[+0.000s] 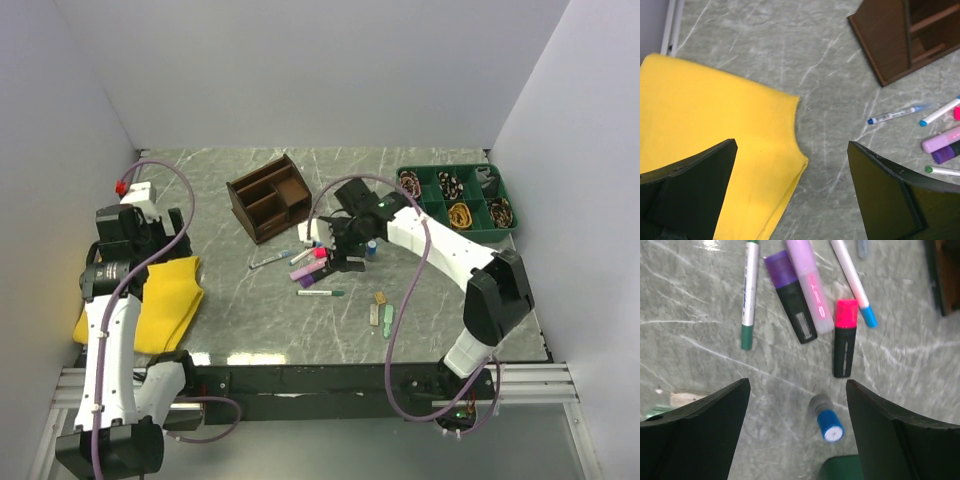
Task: Sort the stationery into containers
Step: Pick up the pen from the center of the board.
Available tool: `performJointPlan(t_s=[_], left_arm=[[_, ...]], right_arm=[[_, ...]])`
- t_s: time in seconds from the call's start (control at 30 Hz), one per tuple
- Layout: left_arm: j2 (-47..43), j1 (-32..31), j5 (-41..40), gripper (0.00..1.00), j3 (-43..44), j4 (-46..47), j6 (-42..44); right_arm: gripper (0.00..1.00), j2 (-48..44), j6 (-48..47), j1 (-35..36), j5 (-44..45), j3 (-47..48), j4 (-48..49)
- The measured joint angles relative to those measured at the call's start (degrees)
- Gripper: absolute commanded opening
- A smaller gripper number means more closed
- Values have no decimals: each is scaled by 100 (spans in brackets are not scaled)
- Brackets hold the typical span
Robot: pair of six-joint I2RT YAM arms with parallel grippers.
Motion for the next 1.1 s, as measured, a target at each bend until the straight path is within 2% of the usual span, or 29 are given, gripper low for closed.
performJointPlan(t_s=[0.27,0.43,0.63,1.1], left_arm=[[0,411,-162,99,107,-249,144],[39,599,-225,99,535,-282,164],[61,726,-201,99,890,-306,149],[-118,763,-46,99,911,-564,98]], right_arm=[[78,466,-546,501,24,-35,492],[71,1311,-557,772,-15,442,533],[68,2079,-625,1043,-66,1207,358],[61,2479,-442,1209,46,1473,168]])
